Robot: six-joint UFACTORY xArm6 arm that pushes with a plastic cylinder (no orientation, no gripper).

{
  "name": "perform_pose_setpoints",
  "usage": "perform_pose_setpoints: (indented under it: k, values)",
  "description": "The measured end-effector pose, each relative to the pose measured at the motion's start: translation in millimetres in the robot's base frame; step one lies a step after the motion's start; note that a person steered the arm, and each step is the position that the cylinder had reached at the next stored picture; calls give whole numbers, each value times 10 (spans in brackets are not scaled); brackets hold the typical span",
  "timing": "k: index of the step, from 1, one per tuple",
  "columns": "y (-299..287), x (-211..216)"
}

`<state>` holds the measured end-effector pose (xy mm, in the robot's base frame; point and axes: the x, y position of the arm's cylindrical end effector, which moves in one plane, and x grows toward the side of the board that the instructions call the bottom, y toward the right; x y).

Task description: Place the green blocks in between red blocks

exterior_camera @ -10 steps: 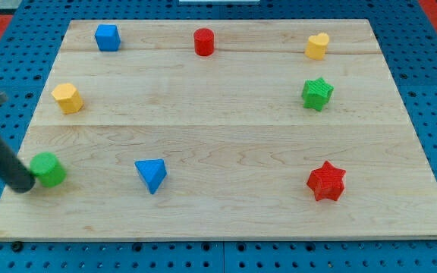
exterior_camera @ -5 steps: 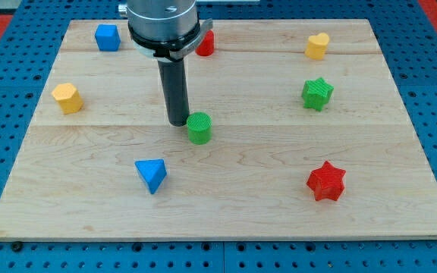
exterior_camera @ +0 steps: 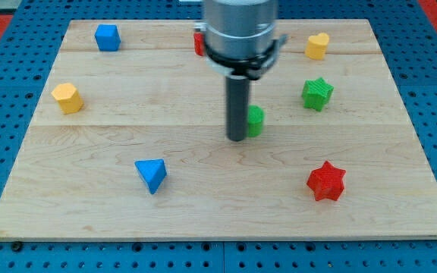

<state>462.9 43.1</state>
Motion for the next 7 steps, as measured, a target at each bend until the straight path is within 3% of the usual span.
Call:
perform_pose_setpoints:
  k: [2, 3, 4, 5, 7]
  values:
    - [591, -444]
    - [677, -219]
    - [1278, -140]
    - [1869, -445]
    - [1669, -845]
